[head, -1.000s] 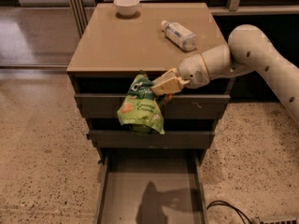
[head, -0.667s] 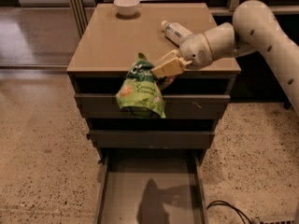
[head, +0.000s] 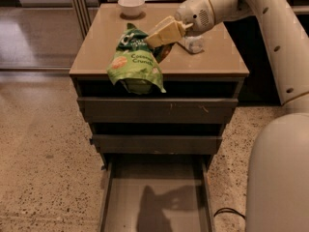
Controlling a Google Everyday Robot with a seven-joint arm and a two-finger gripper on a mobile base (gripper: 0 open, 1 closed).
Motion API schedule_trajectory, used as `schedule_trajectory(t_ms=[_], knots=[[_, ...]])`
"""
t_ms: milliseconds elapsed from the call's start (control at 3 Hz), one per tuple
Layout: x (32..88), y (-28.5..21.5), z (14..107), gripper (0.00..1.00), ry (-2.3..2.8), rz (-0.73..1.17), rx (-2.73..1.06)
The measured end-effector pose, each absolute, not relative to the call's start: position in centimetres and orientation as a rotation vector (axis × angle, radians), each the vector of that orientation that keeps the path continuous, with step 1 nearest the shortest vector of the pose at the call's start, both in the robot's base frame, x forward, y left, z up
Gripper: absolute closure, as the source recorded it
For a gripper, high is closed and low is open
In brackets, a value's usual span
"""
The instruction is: Pick green rice chip bag from bottom drawer and place on counter
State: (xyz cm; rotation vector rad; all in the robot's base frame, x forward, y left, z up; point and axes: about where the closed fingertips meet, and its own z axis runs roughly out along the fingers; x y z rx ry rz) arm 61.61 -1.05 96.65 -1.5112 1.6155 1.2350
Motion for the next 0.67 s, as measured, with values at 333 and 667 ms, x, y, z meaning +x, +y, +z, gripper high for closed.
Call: schedule_trajectory(t_ms=[333, 667], knots=[[64.2, 0.9, 99.0, 1.00, 1.568, 1.227, -1.506], [68.4, 1.4, 101.1, 1.00, 1.536, 1.077, -1.432]])
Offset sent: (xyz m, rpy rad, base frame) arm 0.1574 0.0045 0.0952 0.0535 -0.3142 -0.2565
